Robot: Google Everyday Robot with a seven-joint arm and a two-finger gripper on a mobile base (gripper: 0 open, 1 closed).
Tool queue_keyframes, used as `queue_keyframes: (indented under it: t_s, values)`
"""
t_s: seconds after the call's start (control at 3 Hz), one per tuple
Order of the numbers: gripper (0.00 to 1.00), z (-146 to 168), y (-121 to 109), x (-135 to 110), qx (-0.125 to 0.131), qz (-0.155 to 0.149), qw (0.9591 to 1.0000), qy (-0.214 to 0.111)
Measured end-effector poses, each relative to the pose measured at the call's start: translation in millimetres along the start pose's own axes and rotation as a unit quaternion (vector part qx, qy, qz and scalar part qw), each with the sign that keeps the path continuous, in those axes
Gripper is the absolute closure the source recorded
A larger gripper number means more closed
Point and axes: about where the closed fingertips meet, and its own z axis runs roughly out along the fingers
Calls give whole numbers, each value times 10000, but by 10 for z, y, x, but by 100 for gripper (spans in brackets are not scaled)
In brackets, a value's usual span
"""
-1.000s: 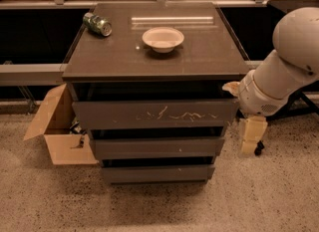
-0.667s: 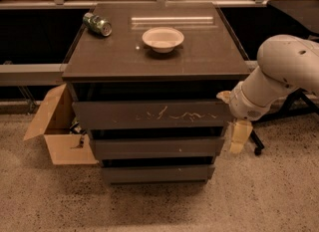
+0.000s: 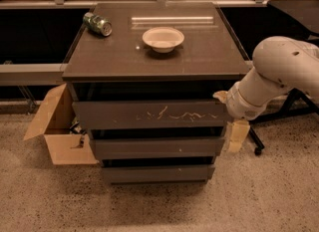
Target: Open top drawer
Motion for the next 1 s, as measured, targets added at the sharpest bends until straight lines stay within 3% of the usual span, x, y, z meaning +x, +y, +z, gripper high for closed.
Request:
queue_keyframes:
  t_s: [0.67, 1.0]
  values:
    - [0, 277, -343, 36, 133, -520, 9986, 15]
    - [0, 427, -514, 43, 171, -584, 9981, -7]
